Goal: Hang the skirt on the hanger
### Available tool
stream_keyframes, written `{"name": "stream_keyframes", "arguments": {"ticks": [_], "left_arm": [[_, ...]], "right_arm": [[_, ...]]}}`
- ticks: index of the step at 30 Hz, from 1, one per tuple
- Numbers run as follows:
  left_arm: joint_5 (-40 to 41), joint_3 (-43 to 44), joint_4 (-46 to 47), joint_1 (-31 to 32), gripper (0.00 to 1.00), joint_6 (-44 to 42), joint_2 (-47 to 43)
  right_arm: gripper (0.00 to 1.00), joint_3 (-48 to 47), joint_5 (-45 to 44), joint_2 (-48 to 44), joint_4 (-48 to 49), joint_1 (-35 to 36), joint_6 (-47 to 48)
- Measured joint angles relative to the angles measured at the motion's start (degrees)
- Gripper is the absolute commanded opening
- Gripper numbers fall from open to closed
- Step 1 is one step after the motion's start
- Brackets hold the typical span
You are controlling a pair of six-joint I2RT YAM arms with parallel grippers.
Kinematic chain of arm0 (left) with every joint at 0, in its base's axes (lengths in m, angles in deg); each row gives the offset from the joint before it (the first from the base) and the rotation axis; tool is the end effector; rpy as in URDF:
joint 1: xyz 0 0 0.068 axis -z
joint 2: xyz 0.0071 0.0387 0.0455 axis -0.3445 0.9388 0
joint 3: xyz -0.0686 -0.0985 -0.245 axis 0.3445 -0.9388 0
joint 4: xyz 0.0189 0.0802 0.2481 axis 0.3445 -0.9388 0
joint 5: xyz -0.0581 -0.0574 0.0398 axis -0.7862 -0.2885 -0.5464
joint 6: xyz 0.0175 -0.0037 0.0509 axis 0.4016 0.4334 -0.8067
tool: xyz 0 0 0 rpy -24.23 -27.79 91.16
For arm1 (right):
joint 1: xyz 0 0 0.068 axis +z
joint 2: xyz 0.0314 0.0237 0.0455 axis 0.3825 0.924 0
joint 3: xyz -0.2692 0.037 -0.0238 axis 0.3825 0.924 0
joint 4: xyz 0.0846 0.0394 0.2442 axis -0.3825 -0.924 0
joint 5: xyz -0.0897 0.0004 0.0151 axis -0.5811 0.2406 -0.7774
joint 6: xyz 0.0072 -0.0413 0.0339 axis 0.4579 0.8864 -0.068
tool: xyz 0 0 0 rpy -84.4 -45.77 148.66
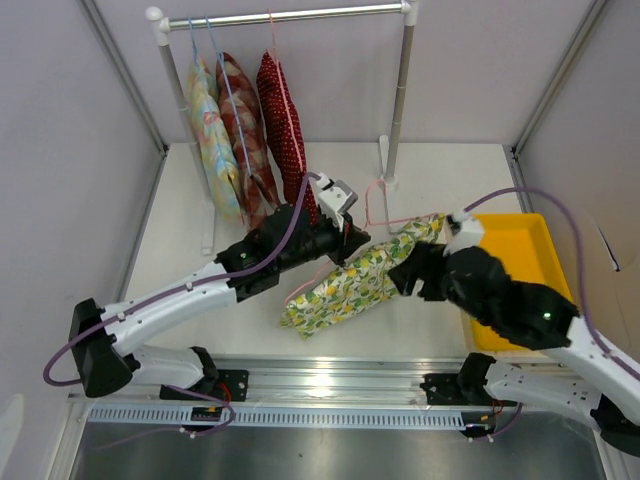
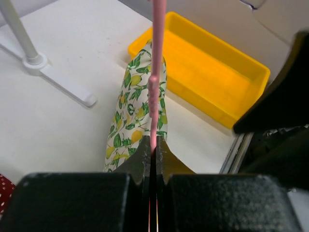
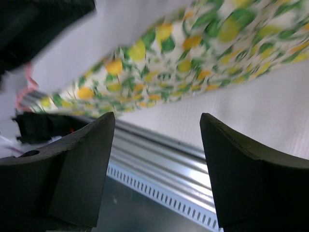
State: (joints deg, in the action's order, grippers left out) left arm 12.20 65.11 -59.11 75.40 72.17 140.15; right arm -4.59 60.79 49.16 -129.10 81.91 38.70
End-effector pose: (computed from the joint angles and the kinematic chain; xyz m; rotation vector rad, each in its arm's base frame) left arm 0.1678 -0.2455 0.3639 0.7258 1.7044 -0.8892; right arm 0.0814 0.1103 0.3689 -0.0475 2.1596 0.6528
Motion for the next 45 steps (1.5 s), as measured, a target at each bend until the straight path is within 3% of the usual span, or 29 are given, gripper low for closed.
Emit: {"name": "stream_keyframes", "arguments": {"ticks": [6,10,16,20,27,36,45], "left_arm": [[11.4,6.2,-5.2,3.1,0.00,3.8,0.0],[18.3,10.6,-8.6,3.7,0.00,6.3,1.3],[27.7,20.9,-15.7,3.9,0.00,9.0,7.3],[33.8,29.4,-20.6,4.0,0.00,10.4,12.0],[40.7,42.8,-27.8,3.5,0.00,10.6,18.9],[37.9,64.1,-34.5,-5.3,0.00,10.5,32.2],[33.4,66.6,-30.7,-12.8,0.00,6.9,36.2]], "right_arm": [[0.80,-16.8,-2.7,1.0,-3.6,-11.7,6.8],[0.80,-22.7,2.6,5.2,-3.8,-20.6,11.1],[0.78,-24.4,29.4,14.8,-0.5,-42.4,14.4],[0.78,-24.5,45.8,20.2,3.6,-50.8,13.2],[0.78,-28.2,54.5,23.8,7.6,-53.1,11.9],[0.77,-30.4,55.5,25.7,8.5,-53.2,11.9],[0.76,-30.7,54.1,26.5,8.6,-53.1,12.6]]}}
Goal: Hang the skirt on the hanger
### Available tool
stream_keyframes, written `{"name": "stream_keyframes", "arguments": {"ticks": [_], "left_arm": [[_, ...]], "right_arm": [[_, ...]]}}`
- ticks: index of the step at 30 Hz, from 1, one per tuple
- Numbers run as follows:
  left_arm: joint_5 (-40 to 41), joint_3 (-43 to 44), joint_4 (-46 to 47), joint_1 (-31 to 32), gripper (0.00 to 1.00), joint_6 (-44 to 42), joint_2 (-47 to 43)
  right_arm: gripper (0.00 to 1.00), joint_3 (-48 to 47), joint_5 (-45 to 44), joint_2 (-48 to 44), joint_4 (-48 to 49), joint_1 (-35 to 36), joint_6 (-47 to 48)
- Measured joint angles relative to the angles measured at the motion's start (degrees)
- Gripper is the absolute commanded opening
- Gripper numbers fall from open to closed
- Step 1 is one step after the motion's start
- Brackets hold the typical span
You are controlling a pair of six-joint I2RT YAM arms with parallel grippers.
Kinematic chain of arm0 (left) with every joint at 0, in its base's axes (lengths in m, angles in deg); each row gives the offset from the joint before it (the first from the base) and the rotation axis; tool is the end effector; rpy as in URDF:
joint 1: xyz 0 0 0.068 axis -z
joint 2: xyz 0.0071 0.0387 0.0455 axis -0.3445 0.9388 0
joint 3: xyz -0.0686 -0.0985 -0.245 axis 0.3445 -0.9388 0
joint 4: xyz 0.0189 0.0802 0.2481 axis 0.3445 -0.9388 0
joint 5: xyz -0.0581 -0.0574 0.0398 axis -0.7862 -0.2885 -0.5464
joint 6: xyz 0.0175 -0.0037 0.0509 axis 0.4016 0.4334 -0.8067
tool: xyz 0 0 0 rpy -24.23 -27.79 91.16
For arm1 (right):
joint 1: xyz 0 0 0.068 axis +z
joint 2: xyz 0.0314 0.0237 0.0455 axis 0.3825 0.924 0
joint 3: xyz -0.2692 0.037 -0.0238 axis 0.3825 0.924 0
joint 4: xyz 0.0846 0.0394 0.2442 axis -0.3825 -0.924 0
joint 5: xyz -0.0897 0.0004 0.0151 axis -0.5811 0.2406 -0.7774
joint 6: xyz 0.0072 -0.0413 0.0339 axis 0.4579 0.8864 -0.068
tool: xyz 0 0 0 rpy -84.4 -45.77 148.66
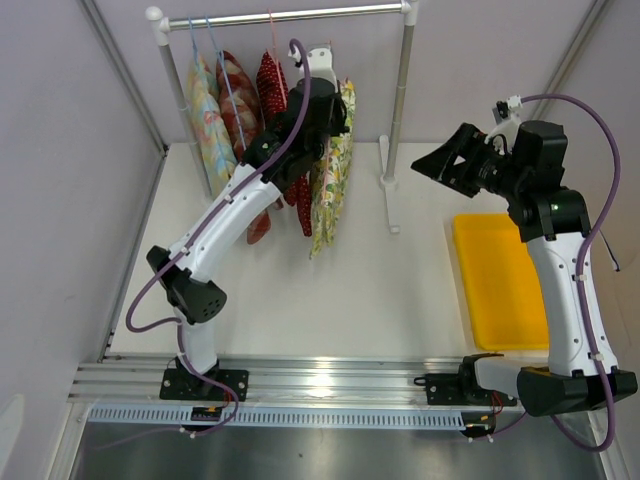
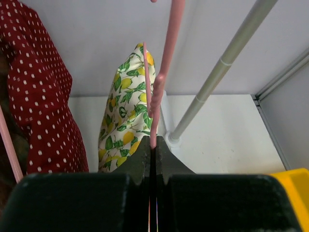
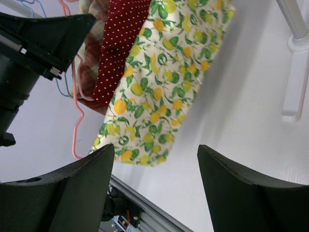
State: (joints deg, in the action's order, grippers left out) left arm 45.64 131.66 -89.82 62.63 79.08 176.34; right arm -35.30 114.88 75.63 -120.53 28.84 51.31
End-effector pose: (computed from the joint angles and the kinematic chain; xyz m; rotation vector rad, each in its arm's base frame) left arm 0.3158 -0.2650 0.4881 -0.0173 1.7530 -0.3189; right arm 0.2327 0.0444 0.4721 0.0542 1.9835 0.9568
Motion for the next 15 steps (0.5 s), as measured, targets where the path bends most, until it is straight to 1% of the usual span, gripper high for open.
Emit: {"name": "stream_keyframes", "arguments": {"ticks": [8,15], "left_arm": [[-2.4,0.0,7.3,-1.8,0.00,-3.8,0.2],[-3.3,-0.3,12.6,-2.9,0.00,-5.2,0.7]], "right_arm": [[0.76,-0.4,-1.5,0.1,0.0,0.9,0.6],[0.76,-0.5,-1.8,0.1,-0.1,1.5,1.1]]}}
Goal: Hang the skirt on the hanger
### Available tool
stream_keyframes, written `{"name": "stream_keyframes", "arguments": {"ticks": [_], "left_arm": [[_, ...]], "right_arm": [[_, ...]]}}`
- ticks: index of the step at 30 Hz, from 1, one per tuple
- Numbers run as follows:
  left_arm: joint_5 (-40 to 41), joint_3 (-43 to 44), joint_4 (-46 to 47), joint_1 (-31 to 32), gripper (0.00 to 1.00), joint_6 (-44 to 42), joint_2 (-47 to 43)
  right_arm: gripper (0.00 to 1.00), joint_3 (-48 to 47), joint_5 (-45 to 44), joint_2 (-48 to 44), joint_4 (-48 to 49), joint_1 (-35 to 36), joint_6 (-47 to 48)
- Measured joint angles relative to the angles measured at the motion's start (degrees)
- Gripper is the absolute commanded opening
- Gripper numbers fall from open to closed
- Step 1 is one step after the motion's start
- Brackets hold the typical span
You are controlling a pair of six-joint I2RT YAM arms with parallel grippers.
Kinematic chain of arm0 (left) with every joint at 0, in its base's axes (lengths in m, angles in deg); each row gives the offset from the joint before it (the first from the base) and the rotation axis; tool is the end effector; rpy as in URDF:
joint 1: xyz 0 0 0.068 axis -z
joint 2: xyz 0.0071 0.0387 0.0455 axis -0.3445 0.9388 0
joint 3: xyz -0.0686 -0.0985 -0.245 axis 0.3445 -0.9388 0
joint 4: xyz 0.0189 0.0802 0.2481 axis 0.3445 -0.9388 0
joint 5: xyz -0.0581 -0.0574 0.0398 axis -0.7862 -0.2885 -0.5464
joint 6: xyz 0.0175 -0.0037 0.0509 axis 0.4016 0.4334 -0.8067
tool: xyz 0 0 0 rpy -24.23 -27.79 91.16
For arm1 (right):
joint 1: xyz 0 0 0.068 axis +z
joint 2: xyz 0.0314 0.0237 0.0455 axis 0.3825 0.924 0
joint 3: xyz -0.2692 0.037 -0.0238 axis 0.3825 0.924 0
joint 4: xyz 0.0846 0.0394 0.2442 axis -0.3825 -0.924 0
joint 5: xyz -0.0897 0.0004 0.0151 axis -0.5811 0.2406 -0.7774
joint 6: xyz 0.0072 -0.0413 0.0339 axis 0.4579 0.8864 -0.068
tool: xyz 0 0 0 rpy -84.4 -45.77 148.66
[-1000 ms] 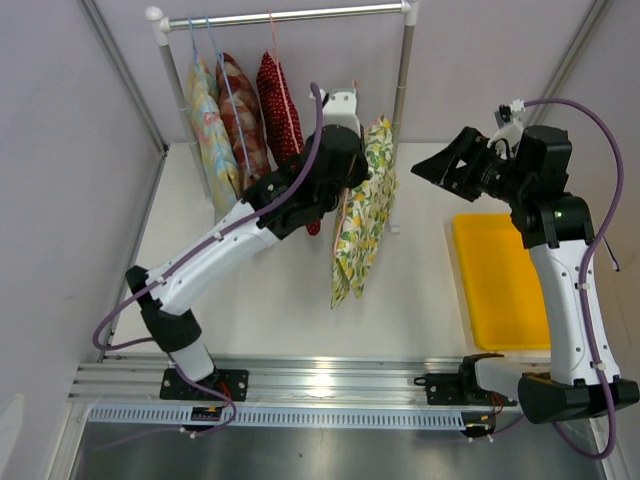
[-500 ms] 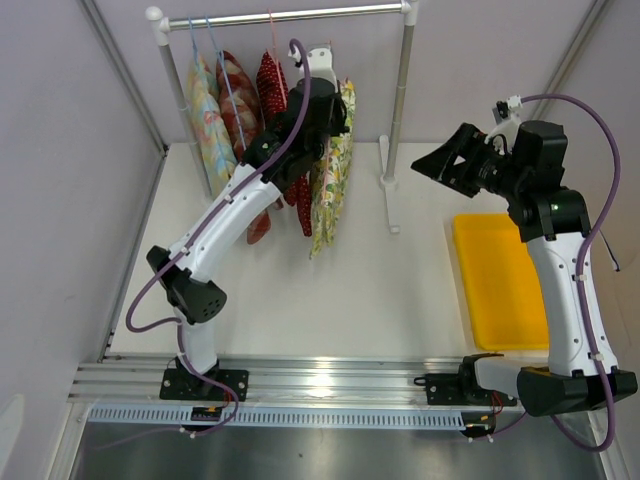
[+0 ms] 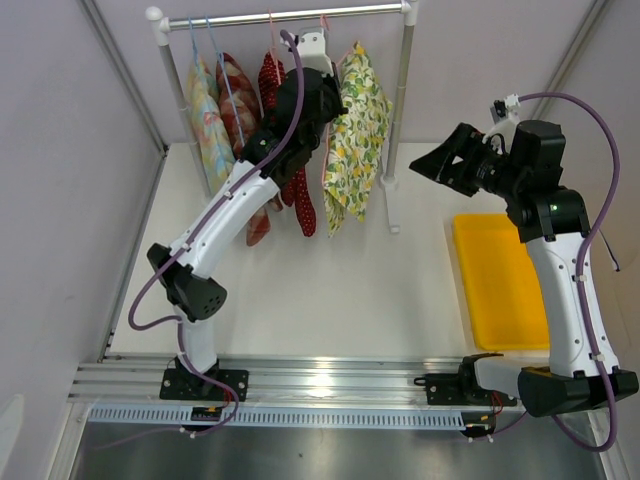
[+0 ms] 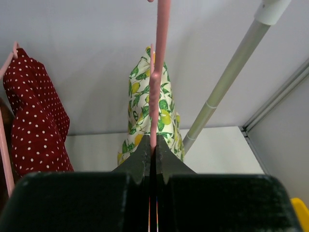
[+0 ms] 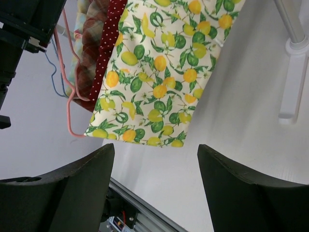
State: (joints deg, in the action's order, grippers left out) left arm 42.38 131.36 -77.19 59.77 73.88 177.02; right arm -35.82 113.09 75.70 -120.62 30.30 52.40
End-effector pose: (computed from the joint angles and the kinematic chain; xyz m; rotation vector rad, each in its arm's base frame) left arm 0.3340 -0.2556 0.5047 -0.0127 1.5781 -0.3638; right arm 0.2315 0.0493 0.4743 0.0301 1.9775 0.9313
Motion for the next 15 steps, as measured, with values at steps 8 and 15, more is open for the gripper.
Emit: {"name": "stream_keyframes", "arguments": {"ticks": [8,15], "left_arm": [[0.2,0.5,7.5,-1.2,0.00,-2.1,3.6],[0.5,1.2,10.4,-3.2,0.00,-2.9,7.6]], "right_arm": [[0.76,0.0,-0.6,0.1,-0.4,0.3,1.1],[0.75,0.0,-1.1,0.9,-0.4,0.9,2.1]]}}
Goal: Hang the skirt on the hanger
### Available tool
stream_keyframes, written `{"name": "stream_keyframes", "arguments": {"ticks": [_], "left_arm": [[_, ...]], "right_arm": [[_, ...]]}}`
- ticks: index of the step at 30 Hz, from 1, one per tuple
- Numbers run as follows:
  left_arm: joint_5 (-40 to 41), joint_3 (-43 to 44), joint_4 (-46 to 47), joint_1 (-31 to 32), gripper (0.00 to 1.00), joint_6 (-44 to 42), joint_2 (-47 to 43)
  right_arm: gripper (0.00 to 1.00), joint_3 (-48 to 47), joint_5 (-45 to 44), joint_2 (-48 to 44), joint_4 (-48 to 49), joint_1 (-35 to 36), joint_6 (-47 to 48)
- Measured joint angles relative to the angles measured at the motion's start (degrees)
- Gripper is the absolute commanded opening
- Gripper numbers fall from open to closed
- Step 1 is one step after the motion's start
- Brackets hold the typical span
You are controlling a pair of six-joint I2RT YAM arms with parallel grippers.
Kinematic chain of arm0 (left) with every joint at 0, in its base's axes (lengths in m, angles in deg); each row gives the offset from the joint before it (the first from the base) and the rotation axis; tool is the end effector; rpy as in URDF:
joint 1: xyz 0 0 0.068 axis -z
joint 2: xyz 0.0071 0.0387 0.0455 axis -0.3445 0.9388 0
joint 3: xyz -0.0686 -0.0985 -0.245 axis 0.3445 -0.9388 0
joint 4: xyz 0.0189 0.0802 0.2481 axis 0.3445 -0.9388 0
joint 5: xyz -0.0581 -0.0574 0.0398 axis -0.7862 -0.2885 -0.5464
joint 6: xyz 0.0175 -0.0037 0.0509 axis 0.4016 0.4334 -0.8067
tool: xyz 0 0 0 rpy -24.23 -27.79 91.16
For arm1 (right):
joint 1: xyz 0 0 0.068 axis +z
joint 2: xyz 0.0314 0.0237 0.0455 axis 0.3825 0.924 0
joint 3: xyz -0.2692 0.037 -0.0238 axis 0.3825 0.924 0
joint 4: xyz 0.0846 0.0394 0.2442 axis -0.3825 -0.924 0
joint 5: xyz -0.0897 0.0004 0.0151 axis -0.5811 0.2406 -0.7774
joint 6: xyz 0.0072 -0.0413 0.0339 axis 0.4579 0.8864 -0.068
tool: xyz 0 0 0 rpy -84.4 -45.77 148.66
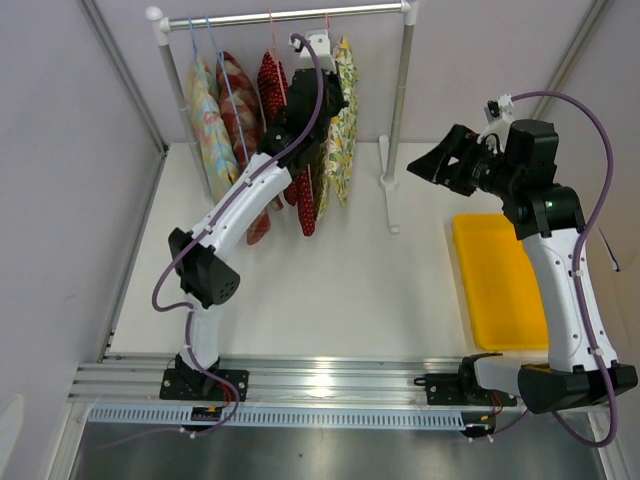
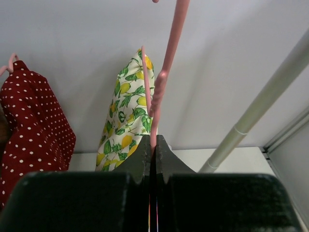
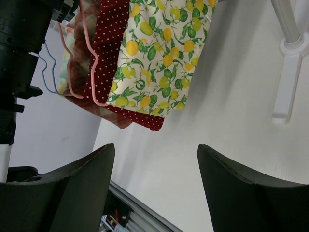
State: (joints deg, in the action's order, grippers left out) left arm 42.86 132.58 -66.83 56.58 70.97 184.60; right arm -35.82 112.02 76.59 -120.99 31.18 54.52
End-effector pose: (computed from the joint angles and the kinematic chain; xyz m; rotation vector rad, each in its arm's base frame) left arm 0.3850 -0.2638 0.4746 -0.0473 1.5114 -0.3046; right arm 0.2364 0.0531 0.4701 -0.0003 1.9948 0.9000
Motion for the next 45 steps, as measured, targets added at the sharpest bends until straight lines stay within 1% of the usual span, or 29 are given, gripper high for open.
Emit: {"name": "stream_keyframes", "arguments": {"ticks": [4,8,13,18,26,31,36,45], "left_arm": [[-0.1,-0.2,2.4,-0.6,0.00,-0.9,0.6],[-0.6,-0.5,6.8,-0.4,0.00,-2.0,0.5],[-0.4,-2.8,10.4,0.5,0.00,-3.8,-0.3],[2.6,-2.7,11.1,1.1,0.00,-5.4,-0.3],[5.7,-1.8,16.6,1.1,0.00,-7.9,0.1],[6.1,6.1,16.8,0.6,0.00,-8.2,4.2],[6.0,6.5,16.6,-0.9,0.00,-7.5,5.7],[5.4,5.1,13.0,-2.0,0.00,-4.0,7.7]], "right_arm": [[0.75,0.0,-0.9,0.3,0.0,0.6,0.3],[0.75,0.0,-1.3,0.3,0.0,0.9,0.9],[0.75,0.0,-1.5,0.3,0.0,1.2,1.4],[0.75,0.0,-1.5,0.3,0.0,1.4,1.5],[0.75,0.0,-2.4,0.9,-0.8,1.6,2.7],[0.75,-0.3,-2.5,1.9,-1.1,1.6,3.0],[0.75,-0.4,-2.8,2.2,-1.2,1.7,3.2],[0.75,-0.4,-3.2,2.2,-1.2,1.7,3.6]]}}
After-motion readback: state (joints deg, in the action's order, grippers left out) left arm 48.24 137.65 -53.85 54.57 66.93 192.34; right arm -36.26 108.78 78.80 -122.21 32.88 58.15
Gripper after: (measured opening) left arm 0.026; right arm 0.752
